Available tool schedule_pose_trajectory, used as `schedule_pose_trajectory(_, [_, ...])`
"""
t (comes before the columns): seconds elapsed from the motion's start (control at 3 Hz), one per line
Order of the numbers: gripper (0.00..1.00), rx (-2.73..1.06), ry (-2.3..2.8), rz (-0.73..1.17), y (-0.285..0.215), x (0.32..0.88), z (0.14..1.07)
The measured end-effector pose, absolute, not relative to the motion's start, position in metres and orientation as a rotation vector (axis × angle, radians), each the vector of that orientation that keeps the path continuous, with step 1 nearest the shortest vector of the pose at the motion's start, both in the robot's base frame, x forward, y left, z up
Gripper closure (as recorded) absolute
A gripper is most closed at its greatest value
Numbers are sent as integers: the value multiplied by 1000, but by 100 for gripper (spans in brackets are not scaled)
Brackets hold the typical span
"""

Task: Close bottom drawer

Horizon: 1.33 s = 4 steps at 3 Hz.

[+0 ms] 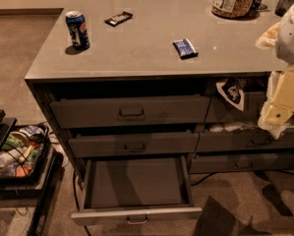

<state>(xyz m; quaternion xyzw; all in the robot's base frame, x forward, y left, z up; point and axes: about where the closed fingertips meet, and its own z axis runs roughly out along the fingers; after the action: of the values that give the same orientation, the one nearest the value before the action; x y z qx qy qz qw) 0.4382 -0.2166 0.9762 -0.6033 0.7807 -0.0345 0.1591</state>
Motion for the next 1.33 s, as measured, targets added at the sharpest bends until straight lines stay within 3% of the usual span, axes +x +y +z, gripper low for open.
schedule_pose_trajectory(0.67, [0,-1677,2182,-129,-214,443,976])
schedule_pose_trajectory(1.33, [0,-1456,2123,-50,-180,396,924])
